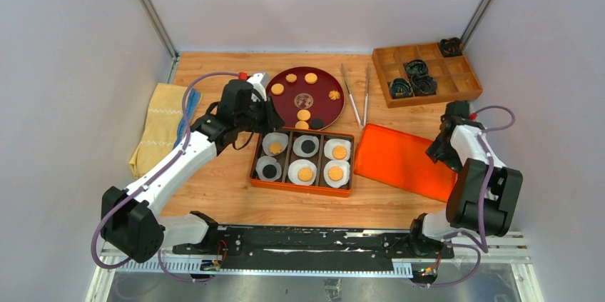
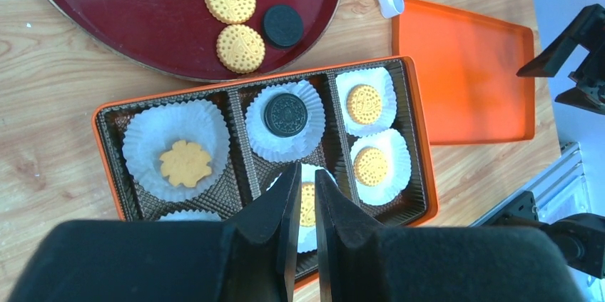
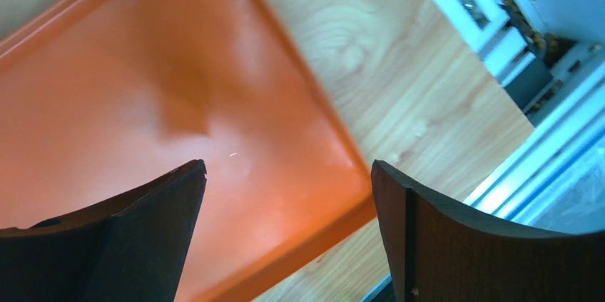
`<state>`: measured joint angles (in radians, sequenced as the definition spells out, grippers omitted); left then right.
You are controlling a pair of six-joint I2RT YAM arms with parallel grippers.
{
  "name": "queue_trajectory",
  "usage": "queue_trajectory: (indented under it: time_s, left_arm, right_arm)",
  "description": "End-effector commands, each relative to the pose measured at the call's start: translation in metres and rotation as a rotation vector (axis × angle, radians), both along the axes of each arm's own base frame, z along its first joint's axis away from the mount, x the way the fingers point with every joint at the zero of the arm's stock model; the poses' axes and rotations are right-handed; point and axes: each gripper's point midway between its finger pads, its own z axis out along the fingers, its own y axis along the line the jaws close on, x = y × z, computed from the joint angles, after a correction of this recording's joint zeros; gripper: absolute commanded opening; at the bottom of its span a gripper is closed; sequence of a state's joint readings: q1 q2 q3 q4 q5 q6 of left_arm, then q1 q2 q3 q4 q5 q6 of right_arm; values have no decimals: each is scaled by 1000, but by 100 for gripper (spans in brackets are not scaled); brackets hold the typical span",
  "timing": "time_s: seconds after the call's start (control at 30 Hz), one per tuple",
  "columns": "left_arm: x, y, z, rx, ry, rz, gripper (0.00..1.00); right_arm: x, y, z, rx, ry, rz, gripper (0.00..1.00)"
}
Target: Pack the cookies
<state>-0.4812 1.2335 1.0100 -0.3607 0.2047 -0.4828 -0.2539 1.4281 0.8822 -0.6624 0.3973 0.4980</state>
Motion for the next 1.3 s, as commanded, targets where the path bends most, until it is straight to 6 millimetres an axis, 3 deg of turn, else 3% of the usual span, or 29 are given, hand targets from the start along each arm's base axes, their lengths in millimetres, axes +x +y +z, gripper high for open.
queue_trajectory:
  time_s: [0.0,0.13,0.47,0.57,0.7,0.8,0.93,1.17,1.27]
  left_arm:
    - [1,-9,10,-29,-21,-29,19]
    - [-1,-13,9,-36,-12,-43,19]
    - [-3,-14,11,-38,-12,-47,19]
    - [-4,-12,10,-31,-10,-42,19]
    - [-4,-10,10,-29,-14,-36,19]
    - [-4,-11,10,-32,-14,-33,19]
    - [-4,-10,10,-31,-12,-29,19]
    - [-4,-11,11,-33,-14,-28,19]
    - [-3,-11,10,-33,-12,-27,19]
  right_arm:
    - [-32,-23,1,-38,34,-131,91]
    - [-33,-27,-1,-26,30,-152,91]
    - [-29,-19,-56,182,89,-183,84]
    - [-16,-9,-68,276,62,-141,66]
    - [1,3,-74,359,13,-99,49]
    - [9,7,-76,377,6,-84,45]
    - [14,0,-68,341,-15,-89,28]
    - [13,-25,-16,155,-127,-116,1]
    - [15,-29,9,109,-177,-102,0]
